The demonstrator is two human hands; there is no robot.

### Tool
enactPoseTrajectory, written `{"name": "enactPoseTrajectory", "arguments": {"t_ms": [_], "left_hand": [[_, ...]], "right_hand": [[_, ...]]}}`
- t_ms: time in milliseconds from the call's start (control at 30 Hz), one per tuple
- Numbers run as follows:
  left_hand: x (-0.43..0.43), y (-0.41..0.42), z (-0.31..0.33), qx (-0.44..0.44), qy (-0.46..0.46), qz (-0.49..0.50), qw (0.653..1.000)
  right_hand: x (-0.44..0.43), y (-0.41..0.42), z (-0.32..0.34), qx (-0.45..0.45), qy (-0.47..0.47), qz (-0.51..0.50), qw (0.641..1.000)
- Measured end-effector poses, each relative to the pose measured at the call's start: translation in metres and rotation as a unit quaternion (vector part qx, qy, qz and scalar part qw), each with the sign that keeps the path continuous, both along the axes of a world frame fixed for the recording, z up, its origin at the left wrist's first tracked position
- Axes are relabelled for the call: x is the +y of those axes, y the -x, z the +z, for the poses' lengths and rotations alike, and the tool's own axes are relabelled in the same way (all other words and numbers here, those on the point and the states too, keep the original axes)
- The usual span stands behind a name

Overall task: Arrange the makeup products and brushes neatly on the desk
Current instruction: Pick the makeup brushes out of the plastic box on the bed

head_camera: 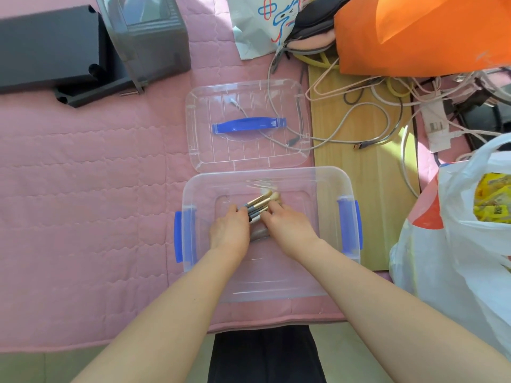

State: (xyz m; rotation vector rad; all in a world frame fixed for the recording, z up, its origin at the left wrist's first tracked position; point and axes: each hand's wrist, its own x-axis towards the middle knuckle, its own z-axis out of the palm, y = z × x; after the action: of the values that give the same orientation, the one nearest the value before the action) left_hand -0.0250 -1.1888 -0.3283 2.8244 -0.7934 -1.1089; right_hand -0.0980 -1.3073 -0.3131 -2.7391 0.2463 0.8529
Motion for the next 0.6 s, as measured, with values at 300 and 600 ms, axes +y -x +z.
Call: {"name": "enactPoseTrajectory", "arguments": {"t_ms": [300,600], "left_hand": [[0.009,-0.008,0.032,0.078,0.064,0.077,0.992],[0.014,-0.023,0.104,0.194,0.161,0.227,0.941]], "right_hand": [[-0.016,0.005,0.039,0.025,-0.012,-0.032,0.999],[-0.019,0.026,0.09,0.07,-0.067,-0.091,0.991]]}}
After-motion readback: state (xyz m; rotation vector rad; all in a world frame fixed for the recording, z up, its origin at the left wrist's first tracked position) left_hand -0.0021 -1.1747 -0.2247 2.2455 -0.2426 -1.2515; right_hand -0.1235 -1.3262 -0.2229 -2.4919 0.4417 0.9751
